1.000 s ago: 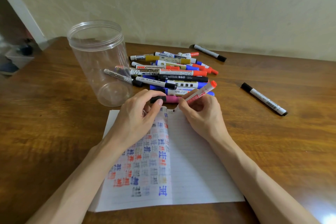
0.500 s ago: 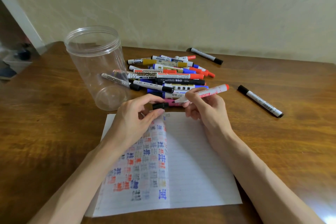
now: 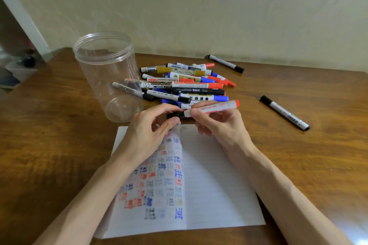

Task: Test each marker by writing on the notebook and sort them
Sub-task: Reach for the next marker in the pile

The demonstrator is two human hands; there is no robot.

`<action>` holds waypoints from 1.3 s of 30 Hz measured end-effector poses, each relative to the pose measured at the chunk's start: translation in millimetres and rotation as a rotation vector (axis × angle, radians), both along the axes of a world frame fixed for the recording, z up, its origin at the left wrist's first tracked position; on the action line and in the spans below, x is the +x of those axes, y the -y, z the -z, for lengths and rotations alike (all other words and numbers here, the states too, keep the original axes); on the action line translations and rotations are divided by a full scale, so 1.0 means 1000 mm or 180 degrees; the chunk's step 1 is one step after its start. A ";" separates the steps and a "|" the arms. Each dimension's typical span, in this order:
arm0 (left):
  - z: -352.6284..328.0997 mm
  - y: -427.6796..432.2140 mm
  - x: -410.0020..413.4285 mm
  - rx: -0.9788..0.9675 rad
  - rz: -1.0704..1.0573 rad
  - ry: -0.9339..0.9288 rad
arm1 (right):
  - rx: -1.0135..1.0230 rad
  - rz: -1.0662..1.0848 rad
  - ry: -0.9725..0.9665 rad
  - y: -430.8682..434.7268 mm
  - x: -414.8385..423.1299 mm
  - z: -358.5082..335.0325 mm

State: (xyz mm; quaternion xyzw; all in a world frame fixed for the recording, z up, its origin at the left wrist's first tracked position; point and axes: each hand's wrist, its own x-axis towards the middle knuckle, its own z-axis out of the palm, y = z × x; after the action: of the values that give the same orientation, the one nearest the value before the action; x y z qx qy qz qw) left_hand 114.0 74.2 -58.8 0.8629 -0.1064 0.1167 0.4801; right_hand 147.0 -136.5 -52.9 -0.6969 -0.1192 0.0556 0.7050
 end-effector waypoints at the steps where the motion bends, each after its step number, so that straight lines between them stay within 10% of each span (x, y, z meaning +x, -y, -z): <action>1: -0.001 0.000 0.000 0.0004 -0.0024 0.0044 | -0.0073 -0.0041 0.0004 0.002 0.001 -0.001; 7: -0.003 -0.001 -0.001 0.0075 -0.0097 0.0135 | 0.0157 -0.0306 -0.0821 0.015 0.008 -0.015; 15: 0.002 -0.004 0.002 0.0084 -0.0296 0.0220 | -0.1395 -0.0383 0.0612 0.034 0.015 -0.013; 39: -0.004 0.000 0.002 -0.0031 -0.0387 0.0401 | -0.1167 -0.0218 0.1208 0.019 0.003 -0.005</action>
State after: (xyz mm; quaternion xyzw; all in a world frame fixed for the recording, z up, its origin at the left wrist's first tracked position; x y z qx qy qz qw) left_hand 116.3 74.3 -54.3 0.8563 -0.0832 0.2002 0.4687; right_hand 150.3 -155.3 -47.6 -0.8064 -0.2608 -0.0316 0.5298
